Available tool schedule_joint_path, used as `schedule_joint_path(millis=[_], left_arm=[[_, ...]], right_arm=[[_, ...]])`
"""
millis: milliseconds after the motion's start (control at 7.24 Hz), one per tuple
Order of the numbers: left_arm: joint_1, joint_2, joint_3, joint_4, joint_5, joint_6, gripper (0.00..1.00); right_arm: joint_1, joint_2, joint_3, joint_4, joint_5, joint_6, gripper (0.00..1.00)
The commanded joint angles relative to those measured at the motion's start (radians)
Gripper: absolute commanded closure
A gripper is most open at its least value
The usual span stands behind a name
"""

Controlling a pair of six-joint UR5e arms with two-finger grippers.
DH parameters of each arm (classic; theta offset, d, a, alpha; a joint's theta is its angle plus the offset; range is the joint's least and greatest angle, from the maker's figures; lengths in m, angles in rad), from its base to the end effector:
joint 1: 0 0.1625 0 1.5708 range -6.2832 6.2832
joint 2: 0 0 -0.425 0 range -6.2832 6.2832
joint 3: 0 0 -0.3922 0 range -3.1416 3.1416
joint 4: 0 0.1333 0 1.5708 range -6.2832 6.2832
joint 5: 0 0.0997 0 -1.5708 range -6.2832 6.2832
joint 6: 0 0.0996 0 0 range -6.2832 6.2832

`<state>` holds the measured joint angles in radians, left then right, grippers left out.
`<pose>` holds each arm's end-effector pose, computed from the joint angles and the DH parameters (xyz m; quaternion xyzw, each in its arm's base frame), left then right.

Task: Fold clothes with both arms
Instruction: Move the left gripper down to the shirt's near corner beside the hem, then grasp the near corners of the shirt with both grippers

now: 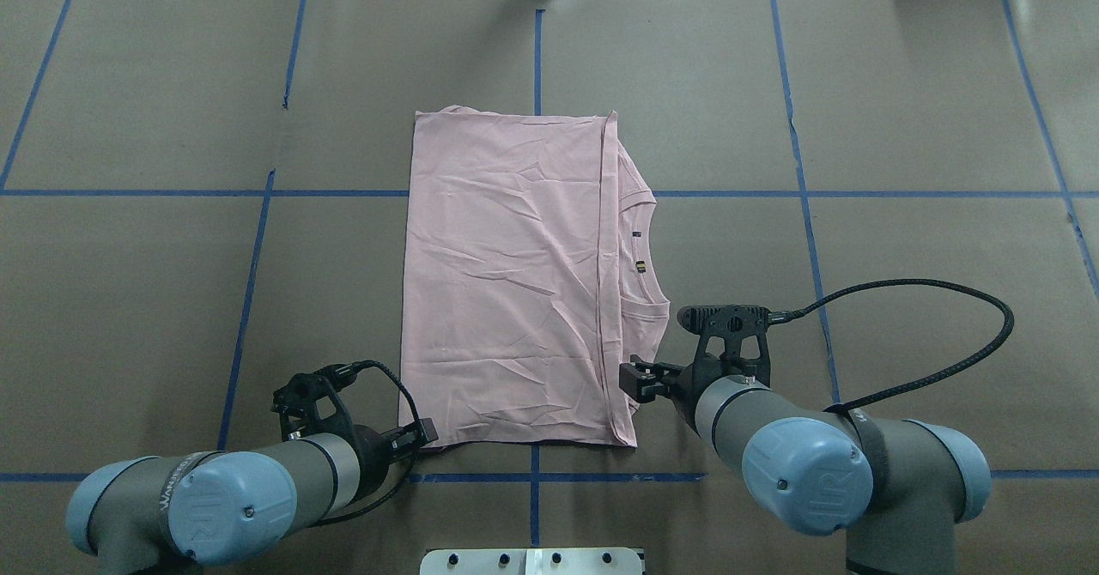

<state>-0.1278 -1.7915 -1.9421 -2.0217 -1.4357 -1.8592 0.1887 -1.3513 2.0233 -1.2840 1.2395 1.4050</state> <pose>0.5308 -0.2161 0.3219 0.0185 0.5001 -0.2116 0.8395 -0.4933 -0.2629 0.3056 0.2242 -0.4220 0.0861 0.8742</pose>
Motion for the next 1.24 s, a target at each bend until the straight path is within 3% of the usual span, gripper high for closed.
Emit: schedule_joint_path(millis=[0, 1104], left_arm=[[0.004, -0.005, 0.0, 0.001, 0.0, 0.0, 0.44], [-0.004, -0.002, 0.011, 0.001, 0.0, -0.032, 0.38]], right_arm=[[0.0, 0.0, 0.0, 0.0, 0.0, 0.002, 0.0], [0.0, -0.002, -0.002, 0.0, 0.0, 0.002, 0.0]])
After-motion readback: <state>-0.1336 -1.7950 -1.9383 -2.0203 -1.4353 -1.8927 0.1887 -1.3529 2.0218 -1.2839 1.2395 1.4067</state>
